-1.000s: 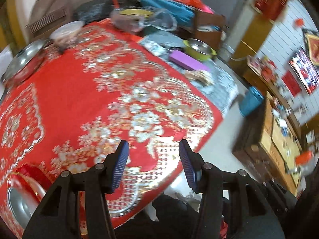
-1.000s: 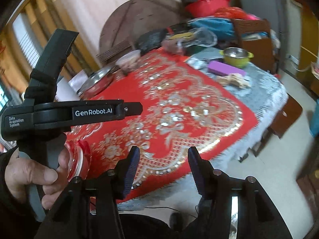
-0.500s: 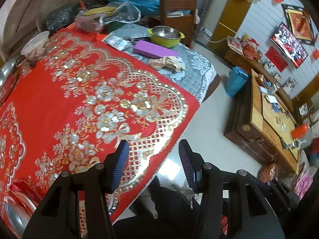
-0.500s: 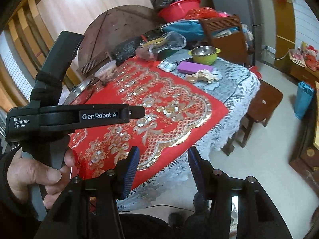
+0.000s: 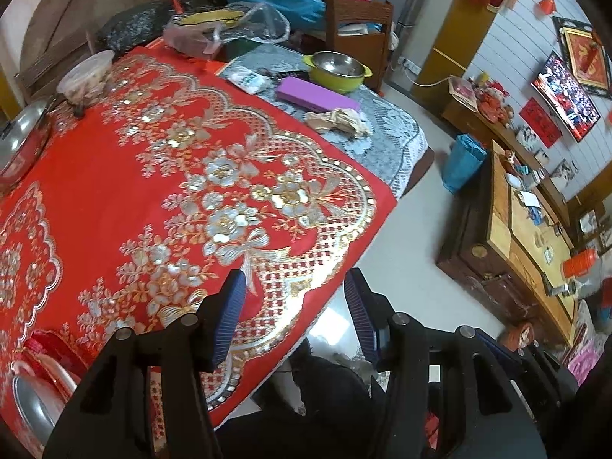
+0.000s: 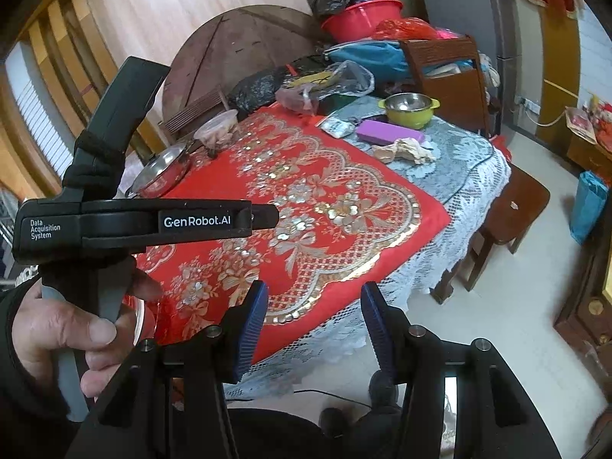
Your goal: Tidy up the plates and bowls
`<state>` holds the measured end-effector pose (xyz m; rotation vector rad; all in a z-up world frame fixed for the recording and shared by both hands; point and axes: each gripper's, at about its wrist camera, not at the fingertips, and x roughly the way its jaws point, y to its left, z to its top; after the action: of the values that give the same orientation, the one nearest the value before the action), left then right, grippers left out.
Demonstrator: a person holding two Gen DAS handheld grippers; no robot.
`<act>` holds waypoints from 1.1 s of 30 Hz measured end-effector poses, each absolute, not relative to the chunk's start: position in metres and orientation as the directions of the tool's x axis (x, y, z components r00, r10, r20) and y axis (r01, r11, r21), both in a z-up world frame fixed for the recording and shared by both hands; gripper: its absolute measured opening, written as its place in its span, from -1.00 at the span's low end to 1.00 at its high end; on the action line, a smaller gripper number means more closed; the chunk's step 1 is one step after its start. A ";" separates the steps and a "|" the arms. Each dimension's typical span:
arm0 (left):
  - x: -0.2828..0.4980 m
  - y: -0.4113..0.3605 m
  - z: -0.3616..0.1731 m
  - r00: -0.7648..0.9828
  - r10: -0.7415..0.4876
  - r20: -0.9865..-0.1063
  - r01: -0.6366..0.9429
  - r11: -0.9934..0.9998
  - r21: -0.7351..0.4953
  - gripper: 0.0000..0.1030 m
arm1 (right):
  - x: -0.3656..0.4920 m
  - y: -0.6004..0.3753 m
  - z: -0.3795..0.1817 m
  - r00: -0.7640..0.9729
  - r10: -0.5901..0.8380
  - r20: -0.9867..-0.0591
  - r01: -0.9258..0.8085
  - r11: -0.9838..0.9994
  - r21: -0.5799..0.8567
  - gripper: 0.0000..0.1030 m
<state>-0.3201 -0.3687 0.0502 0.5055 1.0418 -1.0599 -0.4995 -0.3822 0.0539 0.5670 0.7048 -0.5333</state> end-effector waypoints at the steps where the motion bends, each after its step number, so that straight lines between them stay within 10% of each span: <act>1: -0.320 -0.367 0.050 0.107 -0.462 -0.880 0.888 0.442 -0.125 0.01 | -0.498 -0.381 0.054 0.647 -0.256 -0.719 0.618 0.727 0.297 0.02; 17: -0.270 -0.286 0.086 0.308 -0.509 -0.804 0.774 0.625 -0.100 0.46 | -0.426 -0.349 0.069 0.694 -0.128 -0.708 0.426 0.867 0.261 0.17; 33: -0.194 -0.185 0.073 0.500 -0.083 -0.862 0.236 0.971 0.043 0.47 | -0.296 -0.342 0.060 0.642 0.191 -0.742 0.050 0.956 0.290 0.26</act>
<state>-0.1939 -0.1853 0.0726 0.1625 1.0309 -0.1940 -0.2962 -0.3417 0.0597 0.2975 0.8729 0.0818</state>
